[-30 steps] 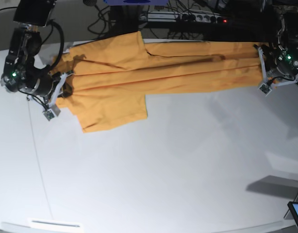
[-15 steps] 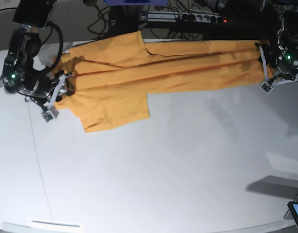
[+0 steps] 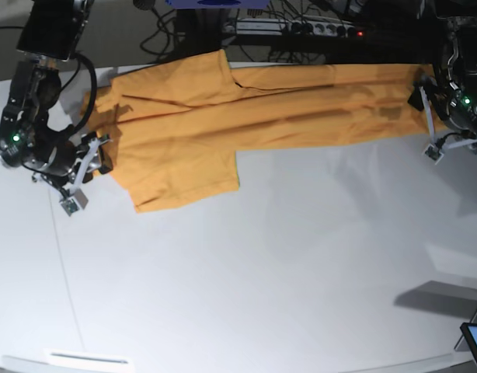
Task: Fold the T-shirt properly
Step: 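Open the right gripper and release the shirt edge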
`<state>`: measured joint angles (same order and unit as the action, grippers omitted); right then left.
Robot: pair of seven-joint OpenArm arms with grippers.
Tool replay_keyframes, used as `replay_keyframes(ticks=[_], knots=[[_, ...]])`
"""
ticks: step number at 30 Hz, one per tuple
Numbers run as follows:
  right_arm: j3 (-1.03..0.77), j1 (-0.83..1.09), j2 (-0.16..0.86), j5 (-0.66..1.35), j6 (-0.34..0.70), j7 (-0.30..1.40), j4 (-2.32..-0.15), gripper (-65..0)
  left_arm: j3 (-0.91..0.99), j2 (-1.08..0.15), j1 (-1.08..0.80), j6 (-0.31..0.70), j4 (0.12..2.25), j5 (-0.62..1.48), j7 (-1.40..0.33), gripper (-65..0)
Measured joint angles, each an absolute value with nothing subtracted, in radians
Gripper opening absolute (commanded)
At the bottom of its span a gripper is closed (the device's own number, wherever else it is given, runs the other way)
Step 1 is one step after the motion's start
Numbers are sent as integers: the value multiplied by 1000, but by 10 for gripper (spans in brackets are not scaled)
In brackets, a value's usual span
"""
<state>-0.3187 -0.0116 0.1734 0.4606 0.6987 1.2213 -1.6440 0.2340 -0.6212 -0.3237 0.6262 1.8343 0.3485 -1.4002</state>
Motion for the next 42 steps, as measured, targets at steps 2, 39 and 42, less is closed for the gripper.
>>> replay_keyframes(ticks=[2, 39, 42], knots=[[-319, -13, 173, 432, 658, 1219, -1644, -364, 234, -620, -309, 626, 1833, 348, -1399, -20], [-316, -4, 167, 359, 601, 1121, -1649, -371, 477, -616, -407, 627, 1837, 355, -1393, -15], [-313, 16, 165, 360, 664, 1124, -1735, -373, 469, -588, -402, 627, 1837, 348, -1393, -15]])
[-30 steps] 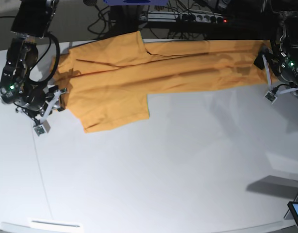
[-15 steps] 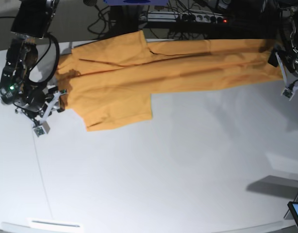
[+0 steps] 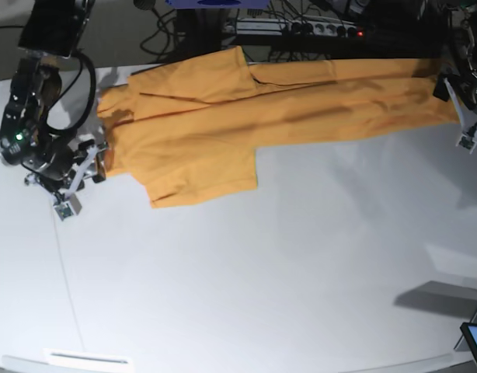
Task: Fold the T-shirt properly
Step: 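Open the right gripper and release the shirt edge, then move the right gripper onto the folded shirt's sleeve end and pinch it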
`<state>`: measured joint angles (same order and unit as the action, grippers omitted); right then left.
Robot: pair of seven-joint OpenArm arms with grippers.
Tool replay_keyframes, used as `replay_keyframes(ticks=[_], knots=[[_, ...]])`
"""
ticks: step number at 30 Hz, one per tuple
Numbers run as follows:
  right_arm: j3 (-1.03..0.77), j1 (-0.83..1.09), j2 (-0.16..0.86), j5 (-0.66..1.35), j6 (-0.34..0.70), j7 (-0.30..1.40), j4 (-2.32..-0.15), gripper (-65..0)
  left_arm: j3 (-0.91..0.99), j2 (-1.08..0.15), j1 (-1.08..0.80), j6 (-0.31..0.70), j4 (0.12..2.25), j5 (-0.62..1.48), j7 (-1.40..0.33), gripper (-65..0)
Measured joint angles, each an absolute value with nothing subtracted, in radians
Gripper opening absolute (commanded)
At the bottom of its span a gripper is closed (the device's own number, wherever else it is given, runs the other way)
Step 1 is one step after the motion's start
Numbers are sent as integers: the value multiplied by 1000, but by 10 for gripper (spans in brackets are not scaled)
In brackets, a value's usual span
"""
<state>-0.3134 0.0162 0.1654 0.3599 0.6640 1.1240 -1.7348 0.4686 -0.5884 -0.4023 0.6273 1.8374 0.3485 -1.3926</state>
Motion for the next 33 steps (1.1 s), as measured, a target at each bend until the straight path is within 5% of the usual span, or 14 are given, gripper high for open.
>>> replay_keyframes(ticks=[4, 11, 20, 33], knots=[[-265, 43, 170, 418, 696, 1125, -1903, -422, 393, -592, -401, 626, 1837, 348, -1394, -18], [-144, 74, 178, 539, 696, 1221, -1935, -650, 385, -588, -400, 626, 1837, 348, -1394, -18], [-70, 150, 118, 701, 696, 1222, -1879, -643, 386, -591, -399, 626, 1837, 349, -1394, -18], [-68, 71, 68, 746, 700, 1148, -1488, -643, 387, -582, -380, 626, 1837, 352, -1396, -15]])
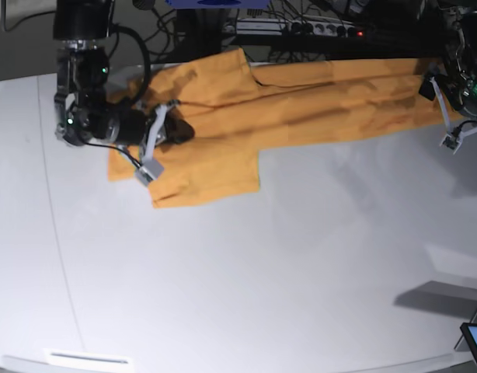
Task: Fold the T-shirt properly
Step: 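Move the right gripper onto the folded shirt's sleeve end and pinch it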
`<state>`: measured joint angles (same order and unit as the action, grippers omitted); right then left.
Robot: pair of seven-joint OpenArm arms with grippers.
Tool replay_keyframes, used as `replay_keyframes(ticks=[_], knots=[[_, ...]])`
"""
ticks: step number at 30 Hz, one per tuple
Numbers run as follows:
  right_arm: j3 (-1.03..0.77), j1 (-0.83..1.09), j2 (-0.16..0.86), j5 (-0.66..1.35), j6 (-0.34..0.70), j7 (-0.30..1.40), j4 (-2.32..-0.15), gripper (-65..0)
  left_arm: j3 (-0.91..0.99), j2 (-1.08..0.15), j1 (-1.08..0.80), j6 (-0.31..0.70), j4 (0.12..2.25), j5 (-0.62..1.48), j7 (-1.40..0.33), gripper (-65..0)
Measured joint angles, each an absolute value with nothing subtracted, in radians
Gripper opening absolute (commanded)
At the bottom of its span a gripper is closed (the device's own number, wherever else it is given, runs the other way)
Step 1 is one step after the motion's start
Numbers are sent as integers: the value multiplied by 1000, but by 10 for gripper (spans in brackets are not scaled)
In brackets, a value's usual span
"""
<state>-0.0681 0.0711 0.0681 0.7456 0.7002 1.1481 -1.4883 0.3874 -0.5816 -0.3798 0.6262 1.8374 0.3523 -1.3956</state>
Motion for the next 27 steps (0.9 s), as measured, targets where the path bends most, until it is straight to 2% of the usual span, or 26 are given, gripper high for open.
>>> replay_keyframes(ticks=[9, 14, 16, 21, 22, 24, 27], knots=[[-65, 1, 99, 817, 735, 1048, -1306, -643, 392, -553, -336, 627, 1852, 346, -1402, -15], [-63, -14, 116, 818, 734, 1024, -1290, -643, 433, -464, -319, 656, 1937, 369, -1394, -15], [-63, -14, 118, 817, 734, 1025, -1289, -643, 432, -448, -331, 688, 1948, 423, -1403, -18], [-63, -14, 118, 817, 734, 1024, -1289, -643, 433, -423, -357, 690, 1956, 498, -1396, -29], [-63, -14, 118, 817, 733, 1024, -1289, -643, 439, -417, -364, 690, 1955, 499, -1399, -42], [-63, -14, 118, 817, 734, 1024, -1289, -643, 445, -412, -363, 690, 1955, 506, -1407, -111], [-63, -14, 117, 817, 733, 1024, -1289, -643, 445, -414, -352, 690, 1983, 563, -1400, -280]])
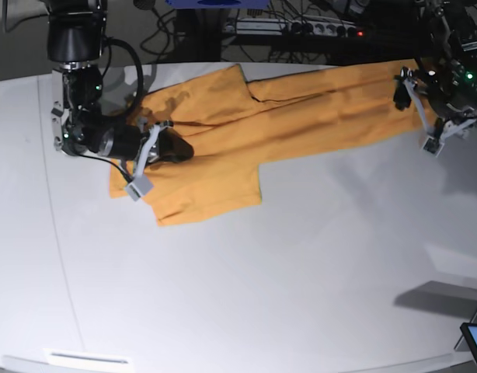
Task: Fold the T-shirt properly
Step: 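Move the right gripper onto the folded shirt's sleeve end and pinch it, then adjust the left gripper's hold on the strip's hem end, pulling it taut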
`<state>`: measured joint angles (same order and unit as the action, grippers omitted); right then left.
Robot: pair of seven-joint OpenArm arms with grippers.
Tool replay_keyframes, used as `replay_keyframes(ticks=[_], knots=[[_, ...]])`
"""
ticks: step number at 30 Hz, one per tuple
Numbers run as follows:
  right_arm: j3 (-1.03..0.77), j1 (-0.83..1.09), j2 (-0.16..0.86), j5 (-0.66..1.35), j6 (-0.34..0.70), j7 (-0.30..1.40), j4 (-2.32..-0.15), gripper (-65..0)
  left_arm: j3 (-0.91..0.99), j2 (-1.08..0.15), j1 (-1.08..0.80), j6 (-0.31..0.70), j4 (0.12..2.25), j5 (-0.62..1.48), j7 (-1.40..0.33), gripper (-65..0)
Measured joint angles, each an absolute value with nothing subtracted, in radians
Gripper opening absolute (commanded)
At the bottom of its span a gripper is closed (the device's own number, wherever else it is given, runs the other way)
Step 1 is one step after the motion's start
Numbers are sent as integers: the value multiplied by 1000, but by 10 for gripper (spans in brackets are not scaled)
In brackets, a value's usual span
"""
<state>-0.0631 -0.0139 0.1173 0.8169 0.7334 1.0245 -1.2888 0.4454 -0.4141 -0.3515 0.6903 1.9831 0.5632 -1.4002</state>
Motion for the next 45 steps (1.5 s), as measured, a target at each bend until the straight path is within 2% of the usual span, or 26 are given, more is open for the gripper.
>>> replay_keyframes(ticks=[3, 5, 11, 14, 19, 25, 27, 37, 41, 45], knots=[[-63, -14, 116, 817, 734, 1025, -1289, -643, 445, -416, -352, 690, 1987, 620, -1397, -467], [-63, -14, 116, 817, 734, 1025, -1289, -643, 445, -414, -352, 690, 1987, 645, -1403, -544], [-63, -14, 116, 817, 733, 1025, -1289, -643, 438, -415, -345, 690, 1987, 765, -1399, -566], [-63, -14, 116, 817, 733, 1024, -1289, -643, 445, -415, -396, 690, 1987, 783, -1404, -650], [-63, -14, 116, 817, 733, 1025, -1289, -643, 467, -411, -456, 686, 1982, 792, -1397, -650], [-63, -14, 116, 816, 733, 1025, -1289, -643, 676, -354, -480, 686, 1980, 781, -1407, -650], [-63, -14, 116, 816, 733, 1025, -1289, -643, 709, -354, -495, 656, 1981, 770, -1401, -650], [-63, -8, 116, 816, 733, 1017, -1292, -643, 715, -287, -508, 653, 1963, 506, -1391, -650], [-63, -6, 115, 817, 733, 1016, -1293, -643, 715, -281, -503, 653, 1923, 485, -1301, -650], [-63, -5, 117, 816, 733, 1013, -1293, -643, 715, -285, -493, 653, 1846, 461, -1314, -650]])
